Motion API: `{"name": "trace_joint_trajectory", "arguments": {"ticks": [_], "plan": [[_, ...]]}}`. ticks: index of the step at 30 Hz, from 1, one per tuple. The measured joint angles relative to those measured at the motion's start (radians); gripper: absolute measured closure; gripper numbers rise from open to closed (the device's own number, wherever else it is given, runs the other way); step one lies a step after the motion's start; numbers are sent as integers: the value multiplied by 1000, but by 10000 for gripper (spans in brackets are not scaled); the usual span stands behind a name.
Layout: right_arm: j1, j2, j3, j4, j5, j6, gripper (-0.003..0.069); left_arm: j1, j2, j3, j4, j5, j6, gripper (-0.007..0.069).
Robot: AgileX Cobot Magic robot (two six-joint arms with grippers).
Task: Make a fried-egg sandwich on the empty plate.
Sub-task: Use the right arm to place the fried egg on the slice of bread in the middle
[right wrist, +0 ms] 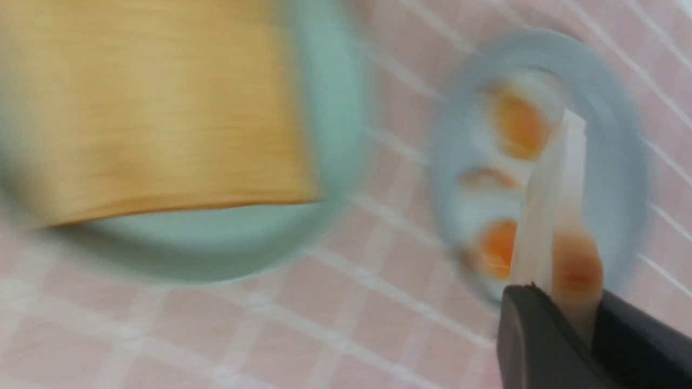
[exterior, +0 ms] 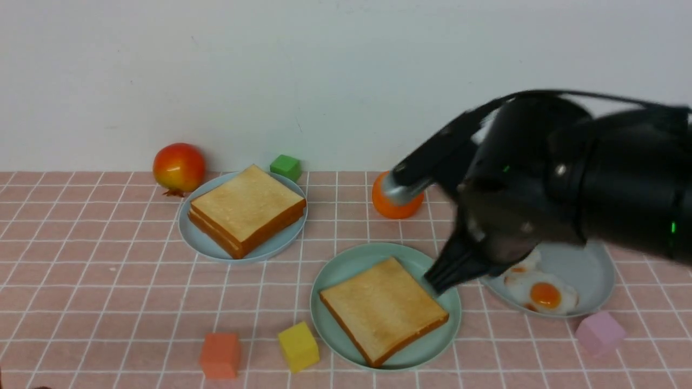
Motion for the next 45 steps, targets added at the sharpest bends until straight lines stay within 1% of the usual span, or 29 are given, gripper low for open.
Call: {"name": "trace_joint_trajectory", "arguments": {"ticks": [5, 8, 15, 17, 22, 31, 45], "plan": [[109, 57, 0, 9, -29, 2, 555, 0, 0, 0, 0, -4, -2, 613], [125, 104, 0, -11, -54, 19, 555, 0, 0, 0, 0, -4, -3, 613], [125, 176, 0, -35, -125, 30, 555, 0, 0, 0, -1, -2, -6, 613], [125, 196, 0, -63, -150, 38, 555, 0, 0, 0, -1, -2, -7, 613], [125, 241, -25, -129, -150, 47, 556, 0, 0, 0, -2, -1, -8, 613], [125, 277, -34, -200, -150, 49, 556, 0, 0, 0, -2, -1, -8, 613], [125, 327, -38, -251, -148, 49, 556, 0, 0, 0, -20, 5, -8, 613]]}}
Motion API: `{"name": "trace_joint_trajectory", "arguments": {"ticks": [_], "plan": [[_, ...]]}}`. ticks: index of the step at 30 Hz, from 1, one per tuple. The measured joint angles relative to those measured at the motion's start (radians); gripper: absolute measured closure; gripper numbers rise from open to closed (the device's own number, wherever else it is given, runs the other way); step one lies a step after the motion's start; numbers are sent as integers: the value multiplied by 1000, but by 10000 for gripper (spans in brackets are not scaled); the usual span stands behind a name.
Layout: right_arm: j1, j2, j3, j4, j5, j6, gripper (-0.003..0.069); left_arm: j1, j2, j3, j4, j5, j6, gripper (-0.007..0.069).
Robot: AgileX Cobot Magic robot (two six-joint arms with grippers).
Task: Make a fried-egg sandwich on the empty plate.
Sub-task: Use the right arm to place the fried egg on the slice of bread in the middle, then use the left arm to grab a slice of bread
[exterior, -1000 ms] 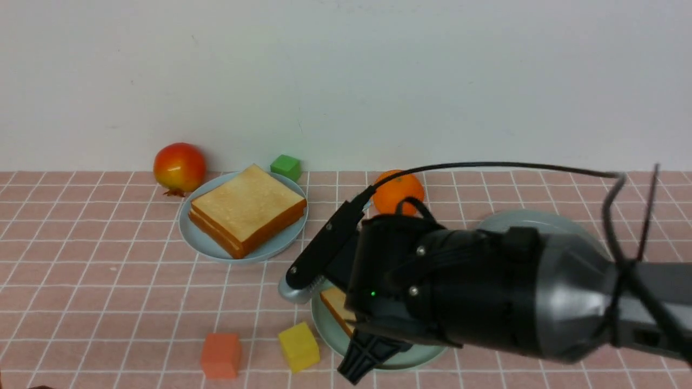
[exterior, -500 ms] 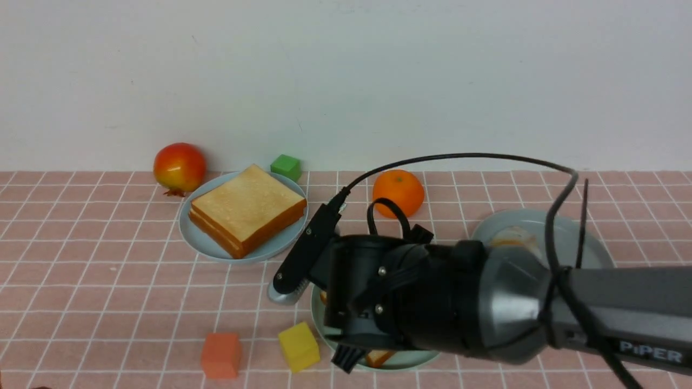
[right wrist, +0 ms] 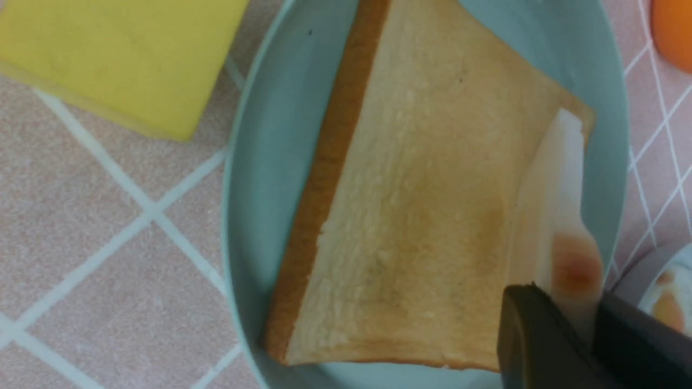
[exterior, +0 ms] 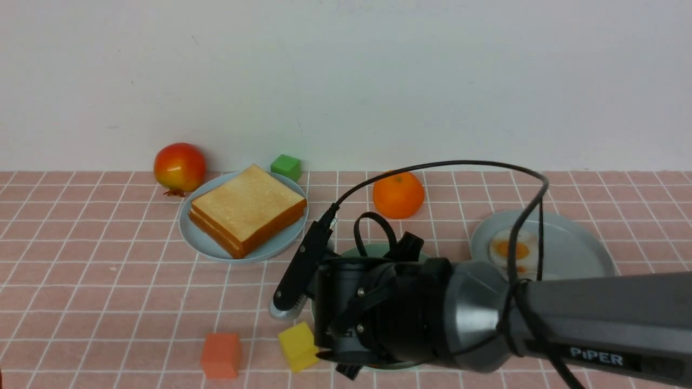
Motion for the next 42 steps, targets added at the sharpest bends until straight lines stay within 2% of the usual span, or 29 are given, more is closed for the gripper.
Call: {"name": "trace_joint_trajectory", "arguments": {"ticks": [5, 9, 13, 14, 15, 16, 17, 18, 22, 30, 37, 39, 42], "plan": [[0, 1, 0, 0, -18, 12, 556, 0, 0, 0, -3, 5, 0, 613], [0, 1, 0, -3, -26, 35, 529, 0, 0, 0, -5, 12, 0, 613], [0, 1, 0, -7, -31, 67, 433, 0, 0, 0, -5, 15, 0, 613], [0, 1, 0, -10, -32, 72, 372, 0, 0, 0, -5, 15, 0, 613], [0, 1, 0, -10, -32, 74, 366, 0, 0, 0, -5, 15, 0, 613], [0, 1, 0, -10, -32, 77, 300, 0, 0, 0, -5, 15, 0, 613], [0, 1, 0, -9, -32, 78, 300, 0, 0, 0, -5, 15, 0, 613], [0, 1, 0, 4, -32, 78, 255, 0, 0, 0, -5, 16, 0, 613], [0, -1, -16, 66, -16, 78, 184, 0, 0, 0, -6, 20, 0, 613], [0, -98, -44, 226, 49, 77, 168, 0, 0, 0, -6, 20, 0, 613], [0, -334, -45, 376, 207, 52, 175, 0, 9, -1, -6, 30, -12, 613], [0, -473, -45, 413, 302, 52, 201, 0, 80, -43, 18, 82, -47, 613], [0, -602, -41, 433, 329, 52, 258, 0, 177, -113, 61, 124, -83, 613]]}}
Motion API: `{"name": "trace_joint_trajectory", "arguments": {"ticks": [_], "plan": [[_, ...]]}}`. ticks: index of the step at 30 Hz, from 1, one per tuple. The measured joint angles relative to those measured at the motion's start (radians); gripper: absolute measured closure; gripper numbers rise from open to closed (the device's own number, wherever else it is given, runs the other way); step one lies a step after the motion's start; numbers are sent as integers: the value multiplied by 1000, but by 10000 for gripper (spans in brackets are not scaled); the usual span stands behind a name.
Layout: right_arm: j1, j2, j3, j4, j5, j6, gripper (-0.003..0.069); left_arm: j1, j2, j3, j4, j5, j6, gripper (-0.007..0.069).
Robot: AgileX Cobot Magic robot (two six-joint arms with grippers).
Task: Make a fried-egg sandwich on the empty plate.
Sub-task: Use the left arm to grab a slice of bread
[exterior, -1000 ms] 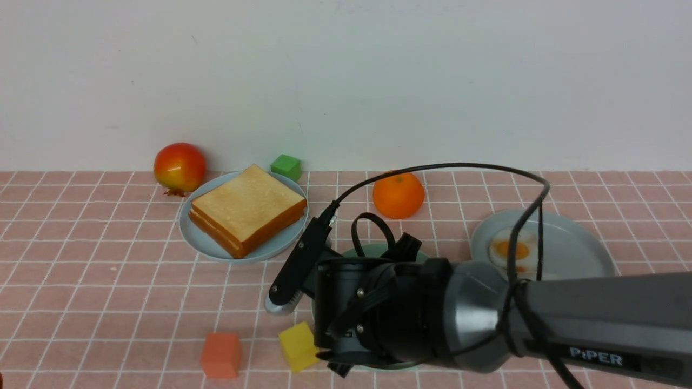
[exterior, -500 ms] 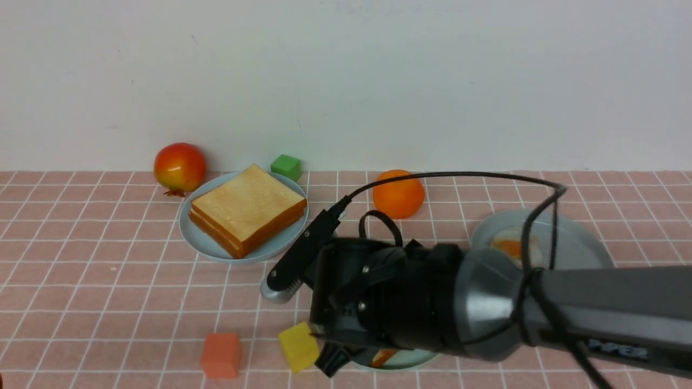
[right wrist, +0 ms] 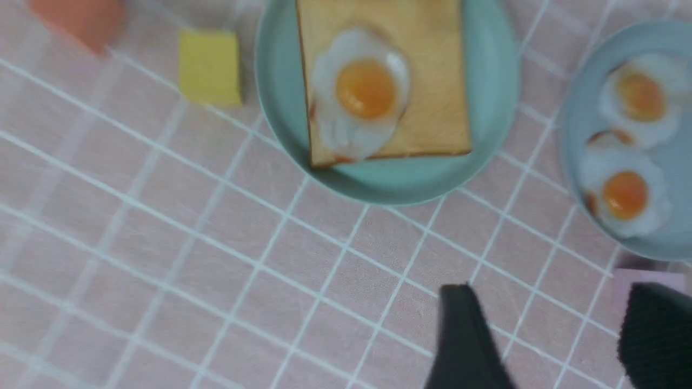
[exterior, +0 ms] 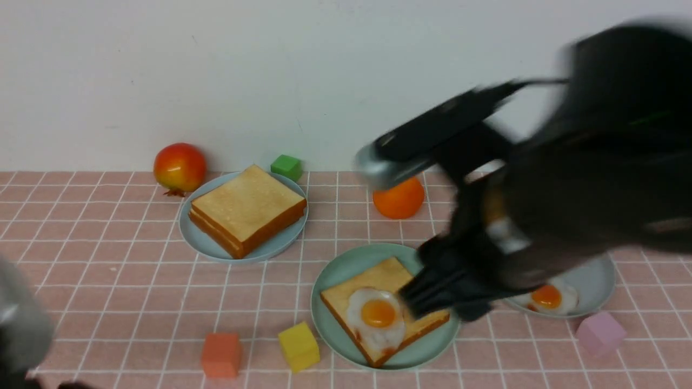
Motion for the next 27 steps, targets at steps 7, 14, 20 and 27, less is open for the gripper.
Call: {"name": "trace_joint_trajectory", "arguments": {"ticks": [7, 14, 20, 27], "plan": [[0, -309, 80, 47, 26, 0, 526, 3, 378, -208, 109, 57, -40, 613], [0, -513, 186, 50, 34, -5, 664, 234, 717, -452, 114, 85, 10, 613], [0, -557, 258, 67, 34, -22, 664, 361, 902, -592, 126, 108, 159, 613], [0, -577, 260, 109, -70, -26, 661, 428, 1064, -688, 168, 76, 176, 601]]}}
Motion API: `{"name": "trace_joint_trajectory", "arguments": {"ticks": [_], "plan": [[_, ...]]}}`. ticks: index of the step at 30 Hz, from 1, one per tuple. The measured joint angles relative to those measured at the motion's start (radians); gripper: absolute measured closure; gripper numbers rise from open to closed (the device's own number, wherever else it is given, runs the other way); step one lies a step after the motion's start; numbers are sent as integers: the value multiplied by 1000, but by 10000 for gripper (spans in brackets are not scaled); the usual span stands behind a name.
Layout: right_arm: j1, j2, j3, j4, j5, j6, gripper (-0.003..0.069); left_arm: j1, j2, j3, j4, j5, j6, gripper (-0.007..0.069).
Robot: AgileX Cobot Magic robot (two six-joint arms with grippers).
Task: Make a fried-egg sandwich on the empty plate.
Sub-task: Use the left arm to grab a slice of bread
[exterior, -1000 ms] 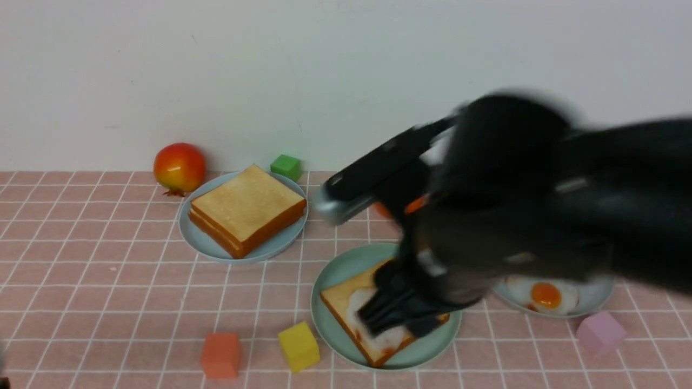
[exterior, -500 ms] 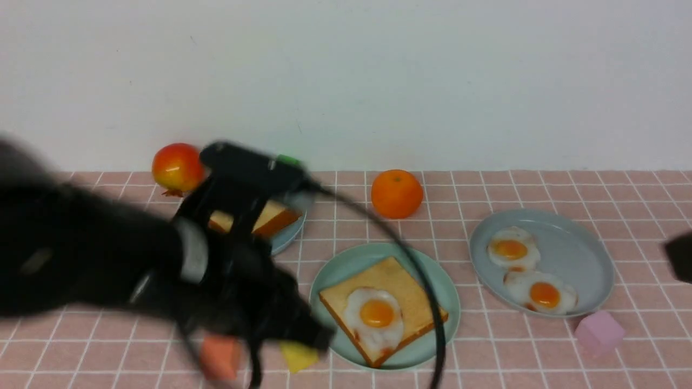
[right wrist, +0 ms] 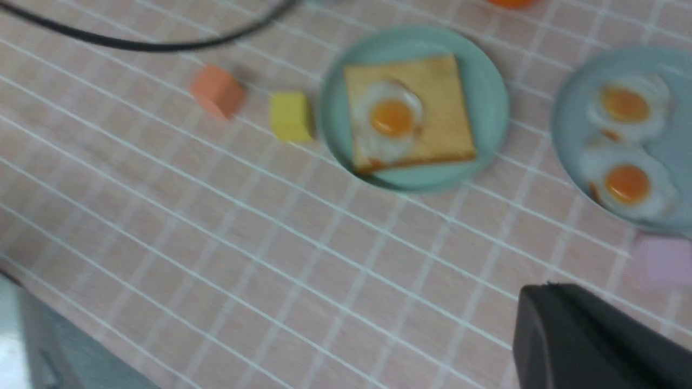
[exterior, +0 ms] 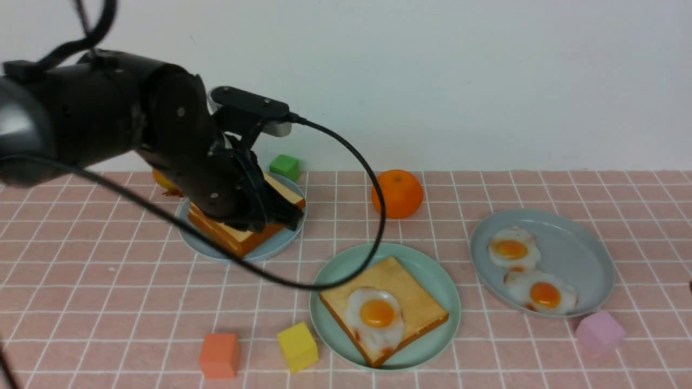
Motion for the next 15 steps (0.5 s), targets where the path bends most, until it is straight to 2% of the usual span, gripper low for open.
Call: {"name": "trace_joint_trajectory", "arguments": {"ticks": [2, 3, 4, 6, 7, 10, 15], "plan": [[0, 0, 0, 31, -50, -21, 659, 24, 67, -40, 13, -11, 38, 538], [0, 0, 0, 36, -52, -23, 659, 25, 77, -43, 13, -12, 48, 531], [0, 0, 0, 50, -75, -37, 658, 27, 120, -65, 22, -18, 86, 463], [0, 0, 0, 58, -87, -43, 658, 27, 141, -77, 33, -22, 109, 420], [0, 0, 0, 62, -96, -47, 658, 27, 165, -84, 47, -38, 125, 352], [0, 0, 0, 62, -101, -48, 657, 27, 201, -87, 89, -102, 137, 252], [0, 0, 0, 63, -104, -48, 652, 27, 232, -88, 162, -176, 138, 214]]}}
